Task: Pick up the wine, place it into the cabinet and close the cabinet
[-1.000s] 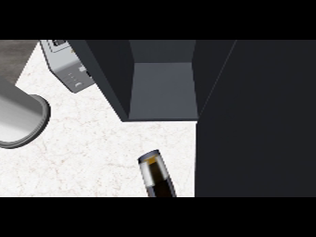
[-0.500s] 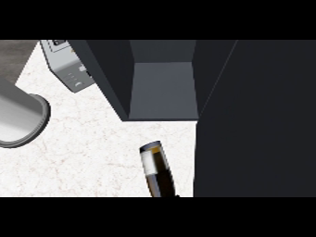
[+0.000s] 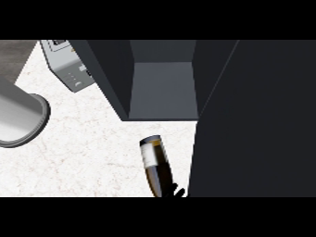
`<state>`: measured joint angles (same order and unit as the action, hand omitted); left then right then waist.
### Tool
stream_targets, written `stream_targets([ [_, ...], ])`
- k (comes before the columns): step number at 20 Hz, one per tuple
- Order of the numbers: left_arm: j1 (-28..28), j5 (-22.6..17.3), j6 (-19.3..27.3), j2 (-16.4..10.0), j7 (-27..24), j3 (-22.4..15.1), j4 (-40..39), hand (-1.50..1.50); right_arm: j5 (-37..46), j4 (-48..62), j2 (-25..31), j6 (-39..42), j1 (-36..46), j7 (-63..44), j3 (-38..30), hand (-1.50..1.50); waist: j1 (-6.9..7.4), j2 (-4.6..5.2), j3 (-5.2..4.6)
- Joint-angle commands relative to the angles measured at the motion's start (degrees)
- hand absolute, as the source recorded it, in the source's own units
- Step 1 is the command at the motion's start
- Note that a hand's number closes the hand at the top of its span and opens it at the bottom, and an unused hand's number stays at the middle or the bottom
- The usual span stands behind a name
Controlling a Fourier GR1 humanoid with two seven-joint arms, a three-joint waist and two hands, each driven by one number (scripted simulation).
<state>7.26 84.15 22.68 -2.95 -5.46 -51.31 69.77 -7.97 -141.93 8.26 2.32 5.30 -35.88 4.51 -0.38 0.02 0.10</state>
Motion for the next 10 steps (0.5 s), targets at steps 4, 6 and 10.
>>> stream_targets([
  [4, -2.36, -4.79, 3.19, -0.91, -3.73, 4.78, 1.01, -1.5, -5.56, -4.07, 0.4, 1.56, -1.38, -1.57, -2.53, -1.5, 0.17, -0.07, -0.09],
  [6, -3.43, -3.73, 2.38, 0.84, -2.48, 5.15, -0.43, -1.5, -6.25, -8.79, 0.84, 0.16, -0.25, -5.27, -3.49, -1.5, -0.07, -0.15, -0.11],
  [10, -3.82, -6.29, -1.2, -3.0, -4.65, 7.79, 5.04, -1.5, -1.02, -5.39, -2.06, -0.02, -0.71, -2.24, 1.42, -1.5, 0.31, -0.11, -0.11],
])
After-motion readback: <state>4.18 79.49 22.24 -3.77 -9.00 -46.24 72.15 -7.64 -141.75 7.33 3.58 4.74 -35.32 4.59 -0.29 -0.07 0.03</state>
